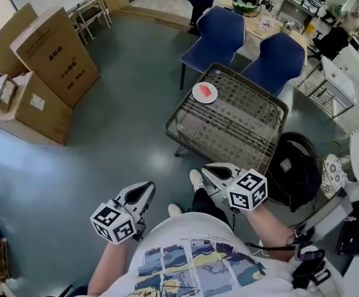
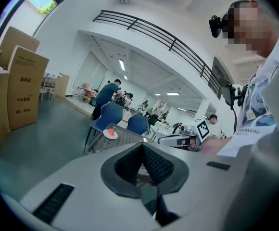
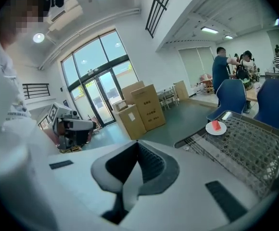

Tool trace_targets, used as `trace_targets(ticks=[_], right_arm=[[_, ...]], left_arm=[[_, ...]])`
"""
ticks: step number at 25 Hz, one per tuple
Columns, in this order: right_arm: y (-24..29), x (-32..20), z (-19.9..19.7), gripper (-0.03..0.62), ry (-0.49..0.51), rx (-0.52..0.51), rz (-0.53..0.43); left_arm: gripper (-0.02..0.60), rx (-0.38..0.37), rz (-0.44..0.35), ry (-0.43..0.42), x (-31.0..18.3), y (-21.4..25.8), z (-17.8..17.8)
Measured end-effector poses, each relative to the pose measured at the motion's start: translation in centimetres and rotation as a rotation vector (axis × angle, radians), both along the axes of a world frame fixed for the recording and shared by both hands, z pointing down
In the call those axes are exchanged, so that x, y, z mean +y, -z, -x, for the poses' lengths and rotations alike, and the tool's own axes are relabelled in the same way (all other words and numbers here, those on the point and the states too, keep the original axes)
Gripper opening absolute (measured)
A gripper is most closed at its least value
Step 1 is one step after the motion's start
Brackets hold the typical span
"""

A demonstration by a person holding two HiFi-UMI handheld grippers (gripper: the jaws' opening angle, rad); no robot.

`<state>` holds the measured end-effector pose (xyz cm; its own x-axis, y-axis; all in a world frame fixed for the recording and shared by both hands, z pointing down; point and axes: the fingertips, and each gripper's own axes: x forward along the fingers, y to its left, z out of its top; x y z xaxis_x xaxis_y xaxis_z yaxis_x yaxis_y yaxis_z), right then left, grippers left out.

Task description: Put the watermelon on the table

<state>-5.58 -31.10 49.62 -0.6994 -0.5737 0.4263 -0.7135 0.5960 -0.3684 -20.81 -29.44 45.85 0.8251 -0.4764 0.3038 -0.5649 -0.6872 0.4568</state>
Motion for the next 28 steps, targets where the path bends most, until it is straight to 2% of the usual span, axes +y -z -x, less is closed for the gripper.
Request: trace_targets(ticks=[4,8,11,20,28], right_arm=[[1.4,1.9,0.7,0.009,0.003,-0.012,-0.01],[2.6,2.8,1.5,0.009,0.027,0.047,-0.064],[2.7,3.3,2.4,0.009,0.048,0.046,-0.063],[3.4,4.5,4.2,0.009,0.089,0.038,-0.089],[2.9,4.8,4.7,0.009,0.1,0.052,-0.093]], left_arm=[[0.009,0.021,-0.03,-0.036,1.1,1.0,-0.3],[0.009,0.011,-0.046,-0.035,1.8,1.5,-0.1],[0.009,0.023,-0.041,-0.034,2.7,1.6,0.1],[0.009,-0.011,-0.057,-0.029,4.2,1.5,0.9],[0.009,-0.024,-0.059,-0.059,4.8,0.9,0.5]])
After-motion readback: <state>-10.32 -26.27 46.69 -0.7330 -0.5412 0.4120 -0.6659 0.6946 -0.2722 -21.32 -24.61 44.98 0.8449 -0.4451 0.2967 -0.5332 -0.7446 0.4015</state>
